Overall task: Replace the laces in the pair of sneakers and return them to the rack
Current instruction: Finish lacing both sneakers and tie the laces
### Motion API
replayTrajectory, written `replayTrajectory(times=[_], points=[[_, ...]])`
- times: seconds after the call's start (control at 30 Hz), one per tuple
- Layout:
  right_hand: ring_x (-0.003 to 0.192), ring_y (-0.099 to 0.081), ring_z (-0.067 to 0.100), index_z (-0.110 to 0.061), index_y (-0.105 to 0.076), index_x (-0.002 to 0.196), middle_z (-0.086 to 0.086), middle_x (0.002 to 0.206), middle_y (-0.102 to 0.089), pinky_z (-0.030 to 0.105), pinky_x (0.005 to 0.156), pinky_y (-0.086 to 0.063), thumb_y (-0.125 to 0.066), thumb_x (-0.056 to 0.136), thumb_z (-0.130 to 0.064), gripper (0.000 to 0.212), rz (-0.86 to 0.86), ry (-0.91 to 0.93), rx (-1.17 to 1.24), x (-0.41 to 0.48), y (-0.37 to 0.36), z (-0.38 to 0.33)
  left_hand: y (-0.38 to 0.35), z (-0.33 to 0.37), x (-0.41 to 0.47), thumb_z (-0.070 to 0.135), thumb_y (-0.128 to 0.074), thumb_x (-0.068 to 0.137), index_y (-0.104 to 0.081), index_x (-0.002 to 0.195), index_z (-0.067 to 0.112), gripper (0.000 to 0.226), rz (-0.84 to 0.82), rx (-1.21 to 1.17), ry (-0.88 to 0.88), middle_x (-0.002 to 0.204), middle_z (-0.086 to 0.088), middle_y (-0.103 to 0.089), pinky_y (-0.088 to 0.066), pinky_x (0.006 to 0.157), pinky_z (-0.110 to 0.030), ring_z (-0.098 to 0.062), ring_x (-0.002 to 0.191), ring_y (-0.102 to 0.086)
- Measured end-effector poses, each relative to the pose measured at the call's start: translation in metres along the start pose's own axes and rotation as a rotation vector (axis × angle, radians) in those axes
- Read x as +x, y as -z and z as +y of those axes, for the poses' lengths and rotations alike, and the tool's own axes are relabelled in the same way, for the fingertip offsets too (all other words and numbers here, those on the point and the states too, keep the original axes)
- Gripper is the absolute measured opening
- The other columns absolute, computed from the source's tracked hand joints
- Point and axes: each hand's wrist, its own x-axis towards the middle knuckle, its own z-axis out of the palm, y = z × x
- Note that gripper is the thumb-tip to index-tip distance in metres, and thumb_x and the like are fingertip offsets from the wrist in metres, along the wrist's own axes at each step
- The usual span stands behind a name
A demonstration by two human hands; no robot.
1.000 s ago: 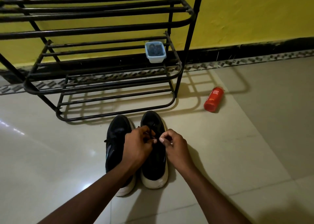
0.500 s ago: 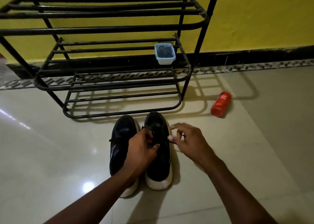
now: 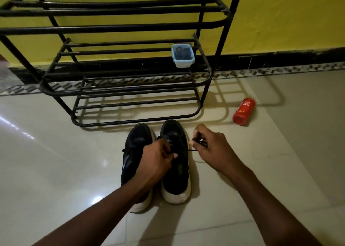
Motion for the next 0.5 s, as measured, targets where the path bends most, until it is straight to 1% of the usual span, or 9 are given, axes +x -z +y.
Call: replayTrajectory(times=[0.07, 0.1, 0.17, 0.23, 0.3, 0.37, 0.4, 0.43, 0.5], points=[[0.084, -0.063, 0.011, -0.034, -0.054, 0.103, -0.003, 0.087, -0.066, 0.033, 0.074, -0.057, -0.073, 0.087, -0.034, 0.025, -0.154, 0.022, -0.194, -0.001, 0.001, 0.002, 0.008, 0.004, -0.002, 0.021, -0.076, 0.089, -0.057, 0.082, 0.030, 0.022, -0.029, 0.047, -0.014, 0.075, 0.013, -0.059, -0.043, 0.053, -0.003, 0.006, 0.063, -0.057], [0.086, -0.062, 0.012, -0.036, -0.056, 0.105, -0.003, 0.088, -0.065, 0.036, 0.077, -0.057, -0.074, 0.084, -0.034, 0.027, -0.174, 0.021, -0.247, -0.001, 0.001, 0.001, 0.014, 0.006, -0.004, 0.020, -0.075, 0.090, -0.061, 0.083, 0.028, 0.018, -0.044, 0.055, -0.015, 0.075, 0.014, -0.061, -0.043, 0.054, -0.003, 0.005, 0.064, -0.059], [0.084, -0.059, 0.013, -0.033, -0.062, 0.100, -0.006, 0.081, -0.066, 0.039, 0.077, -0.055, -0.072, 0.082, -0.028, 0.020, -0.126, 0.043, -0.302, -0.001, 0.007, -0.002, 0.029, 0.012, -0.009, 0.018, -0.073, 0.091, -0.072, 0.085, 0.024, 0.008, -0.061, 0.009, -0.027, 0.075, 0.012, -0.068, -0.044, 0.055, -0.003, 0.006, 0.068, -0.064], [0.078, -0.059, 0.008, -0.030, -0.067, 0.088, -0.010, 0.072, -0.068, 0.037, 0.077, -0.052, -0.069, 0.082, -0.024, 0.009, -0.096, 0.040, -0.287, -0.003, 0.017, -0.011, 0.048, 0.020, -0.015, 0.019, -0.073, 0.091, -0.077, 0.087, 0.022, 0.006, -0.050, -0.088, -0.041, 0.074, 0.009, -0.073, -0.046, 0.058, -0.006, 0.008, 0.072, -0.066], [0.072, -0.066, 0.005, -0.029, -0.075, 0.085, -0.009, 0.070, -0.073, 0.030, 0.072, -0.052, -0.073, 0.085, -0.018, 0.011, -0.186, -0.025, -0.032, -0.006, 0.030, -0.028, 0.066, 0.030, -0.021, 0.018, -0.072, 0.092, -0.079, 0.088, 0.019, 0.007, -0.059, -0.225, -0.067, 0.078, 0.003, -0.076, -0.052, 0.065, -0.014, 0.000, 0.074, -0.070], [0.072, -0.069, 0.007, -0.019, -0.080, 0.094, 0.000, 0.075, -0.076, 0.024, 0.069, -0.051, -0.074, 0.088, -0.009, 0.013, -0.291, -0.058, 0.265, -0.010, 0.043, -0.045, 0.083, 0.042, -0.025, 0.015, -0.070, 0.093, -0.079, 0.094, 0.013, 0.009, -0.104, -0.358, -0.103, 0.083, -0.003, -0.077, -0.055, 0.073, -0.020, -0.009, 0.079, -0.073], [0.074, -0.069, 0.008, -0.016, -0.080, 0.097, 0.003, 0.079, -0.077, 0.024, 0.068, -0.050, -0.073, 0.088, -0.007, 0.014, -0.299, -0.058, 0.348, -0.012, 0.047, -0.050, 0.090, 0.046, -0.027, 0.014, -0.069, 0.093, -0.079, 0.097, 0.009, 0.012, -0.130, -0.423, -0.111, 0.085, -0.006, -0.078, -0.054, 0.072, -0.018, -0.010, 0.077, -0.073], [0.077, -0.068, 0.009, -0.016, -0.080, 0.098, 0.004, 0.084, -0.078, 0.025, 0.069, -0.049, -0.072, 0.089, -0.006, 0.016, -0.288, -0.056, 0.394, -0.013, 0.050, -0.054, 0.096, 0.049, -0.029, 0.014, -0.066, 0.094, -0.078, 0.101, 0.007, 0.015, -0.155, -0.478, -0.116, 0.089, -0.009, -0.078, -0.050, 0.066, -0.015, -0.008, 0.070, -0.069], [0.082, -0.068, 0.008, -0.012, -0.079, 0.101, 0.006, 0.094, -0.078, 0.022, 0.072, -0.048, -0.067, 0.090, -0.003, 0.018, -0.224, -0.087, 0.510, -0.014, 0.052, -0.061, 0.103, 0.052, -0.031, 0.018, -0.059, 0.099, -0.076, 0.111, 0.010, 0.021, -0.221, -0.537, -0.115, 0.097, -0.007, -0.078, -0.041, 0.056, -0.016, -0.007, 0.060, -0.055]])
